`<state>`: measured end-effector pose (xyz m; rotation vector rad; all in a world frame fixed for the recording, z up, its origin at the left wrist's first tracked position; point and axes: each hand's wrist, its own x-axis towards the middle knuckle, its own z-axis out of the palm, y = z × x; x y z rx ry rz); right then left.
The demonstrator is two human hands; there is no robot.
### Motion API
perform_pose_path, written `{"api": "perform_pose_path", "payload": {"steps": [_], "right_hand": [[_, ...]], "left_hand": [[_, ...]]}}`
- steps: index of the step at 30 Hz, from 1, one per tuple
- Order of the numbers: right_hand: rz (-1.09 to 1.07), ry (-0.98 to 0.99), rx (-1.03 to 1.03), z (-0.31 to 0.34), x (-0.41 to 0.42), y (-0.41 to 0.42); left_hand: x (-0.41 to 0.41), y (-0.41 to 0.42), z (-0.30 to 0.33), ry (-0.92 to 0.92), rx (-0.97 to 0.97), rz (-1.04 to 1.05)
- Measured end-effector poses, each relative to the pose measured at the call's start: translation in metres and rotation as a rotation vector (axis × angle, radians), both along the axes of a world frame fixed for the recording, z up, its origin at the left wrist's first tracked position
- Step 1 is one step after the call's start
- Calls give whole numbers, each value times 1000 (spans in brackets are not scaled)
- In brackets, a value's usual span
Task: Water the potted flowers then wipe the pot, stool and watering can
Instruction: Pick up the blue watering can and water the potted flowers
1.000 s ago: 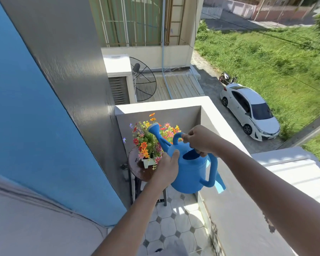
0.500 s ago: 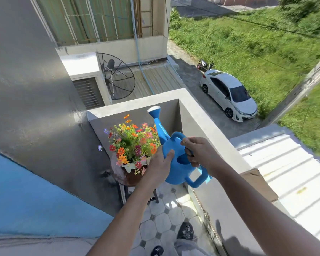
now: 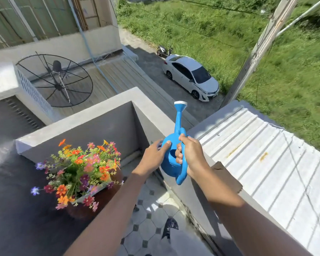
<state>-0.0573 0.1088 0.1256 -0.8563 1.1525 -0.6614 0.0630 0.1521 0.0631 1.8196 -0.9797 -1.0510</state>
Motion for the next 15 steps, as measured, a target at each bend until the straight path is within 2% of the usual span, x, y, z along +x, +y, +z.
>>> {"api": "perform_pose_path", "payload": {"steps": [6, 11, 15], "right_hand": [[-205, -3, 67, -18, -8, -62], [-123, 197, 34, -44, -22, -101], [-62, 199, 45, -61, -29, -119]], "left_hand": [[-13, -81, -20, 75, 2, -175], [-11, -129, -56, 119, 17, -254], [-9, -154, -72, 50, 33, -278]]}}
